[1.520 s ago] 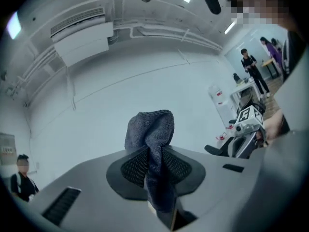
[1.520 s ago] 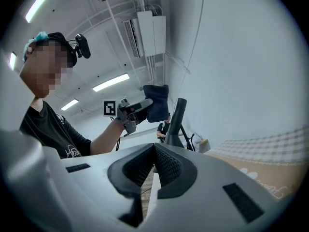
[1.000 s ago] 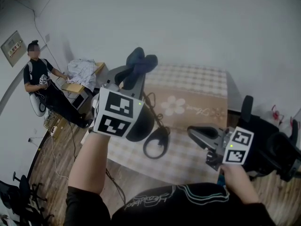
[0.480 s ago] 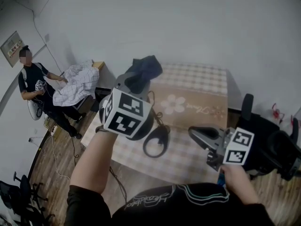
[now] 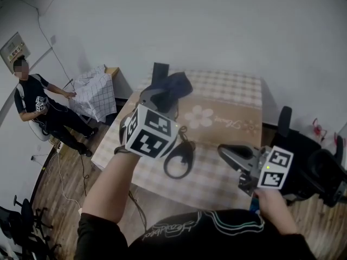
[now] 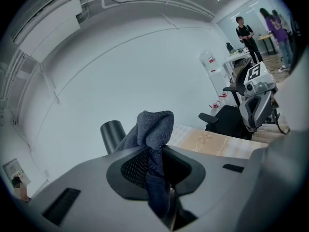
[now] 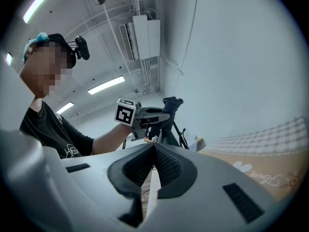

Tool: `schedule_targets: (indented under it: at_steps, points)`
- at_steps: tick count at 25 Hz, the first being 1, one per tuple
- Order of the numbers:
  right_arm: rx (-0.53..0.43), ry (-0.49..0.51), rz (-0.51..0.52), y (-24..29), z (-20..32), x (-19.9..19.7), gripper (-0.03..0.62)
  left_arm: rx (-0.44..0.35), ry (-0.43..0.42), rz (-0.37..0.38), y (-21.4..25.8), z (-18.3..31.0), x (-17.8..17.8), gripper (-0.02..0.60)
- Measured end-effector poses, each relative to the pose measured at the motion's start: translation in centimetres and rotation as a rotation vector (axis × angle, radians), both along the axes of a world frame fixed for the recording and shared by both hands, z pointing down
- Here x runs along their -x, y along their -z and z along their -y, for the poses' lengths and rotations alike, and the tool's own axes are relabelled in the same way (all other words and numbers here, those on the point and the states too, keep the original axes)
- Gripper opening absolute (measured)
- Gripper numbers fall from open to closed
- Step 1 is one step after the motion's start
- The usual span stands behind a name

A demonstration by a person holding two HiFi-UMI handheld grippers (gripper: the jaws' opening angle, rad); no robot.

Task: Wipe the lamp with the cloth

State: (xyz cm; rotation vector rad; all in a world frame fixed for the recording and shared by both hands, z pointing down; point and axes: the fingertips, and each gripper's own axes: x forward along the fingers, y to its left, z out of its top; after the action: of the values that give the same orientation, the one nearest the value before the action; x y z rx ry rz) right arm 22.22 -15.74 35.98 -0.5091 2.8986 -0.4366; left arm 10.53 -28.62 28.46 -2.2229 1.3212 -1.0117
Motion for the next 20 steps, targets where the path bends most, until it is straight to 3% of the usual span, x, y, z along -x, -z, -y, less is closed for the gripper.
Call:
schedule_targets:
  at_steps: [11,20]
  points:
    - [0.027,0.008,-0.008,-1.1,0.1,-0.2,0.011,0.066,0.002,0.000,-2.9,-1.0,-0.3,0.066]
    - [0.063,0.005,-0.016,-2.2,0.0,-0.5,0.011,0.146,-0.017,-0.046,-5.7,-2.5,-0.6,0.066]
